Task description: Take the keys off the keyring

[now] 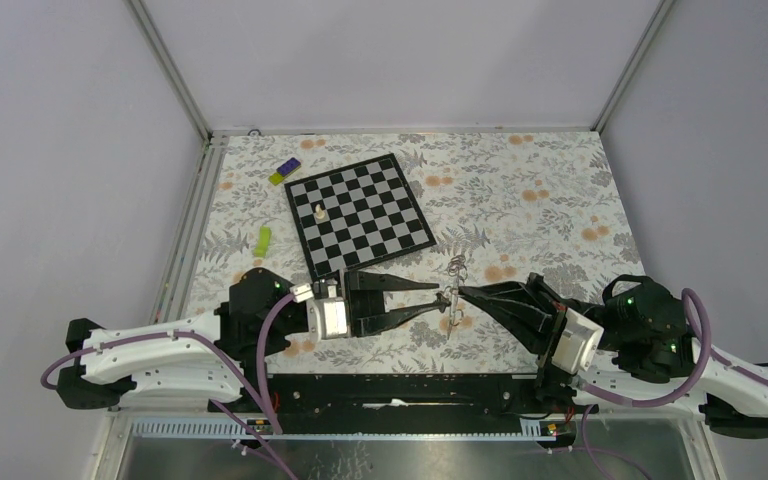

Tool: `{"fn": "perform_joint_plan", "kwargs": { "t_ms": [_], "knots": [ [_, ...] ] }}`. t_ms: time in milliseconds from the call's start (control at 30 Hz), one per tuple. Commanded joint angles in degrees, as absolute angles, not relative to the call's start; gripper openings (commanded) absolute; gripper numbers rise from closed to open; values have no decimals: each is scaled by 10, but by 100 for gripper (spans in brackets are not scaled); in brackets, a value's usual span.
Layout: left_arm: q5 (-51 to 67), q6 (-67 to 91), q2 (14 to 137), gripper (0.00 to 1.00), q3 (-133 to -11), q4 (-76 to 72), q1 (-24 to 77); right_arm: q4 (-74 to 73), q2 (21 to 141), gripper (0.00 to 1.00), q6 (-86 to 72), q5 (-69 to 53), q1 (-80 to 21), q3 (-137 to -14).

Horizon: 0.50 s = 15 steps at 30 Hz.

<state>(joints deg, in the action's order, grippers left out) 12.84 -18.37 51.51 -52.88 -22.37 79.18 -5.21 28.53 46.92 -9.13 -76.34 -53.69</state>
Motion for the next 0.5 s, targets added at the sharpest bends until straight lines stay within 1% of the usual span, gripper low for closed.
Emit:
{"fn": "perform_joint_plan", "kwargs": {
  "t_ms": [0, 467],
  "knots": [
    [143, -174, 515, 31, -541, -235, 794, 15, 282, 0, 481, -88, -761, -536],
    [152, -174, 524, 31, -545, -235, 794, 17, 285, 0, 481, -89, -761, -532]
  ]
}}
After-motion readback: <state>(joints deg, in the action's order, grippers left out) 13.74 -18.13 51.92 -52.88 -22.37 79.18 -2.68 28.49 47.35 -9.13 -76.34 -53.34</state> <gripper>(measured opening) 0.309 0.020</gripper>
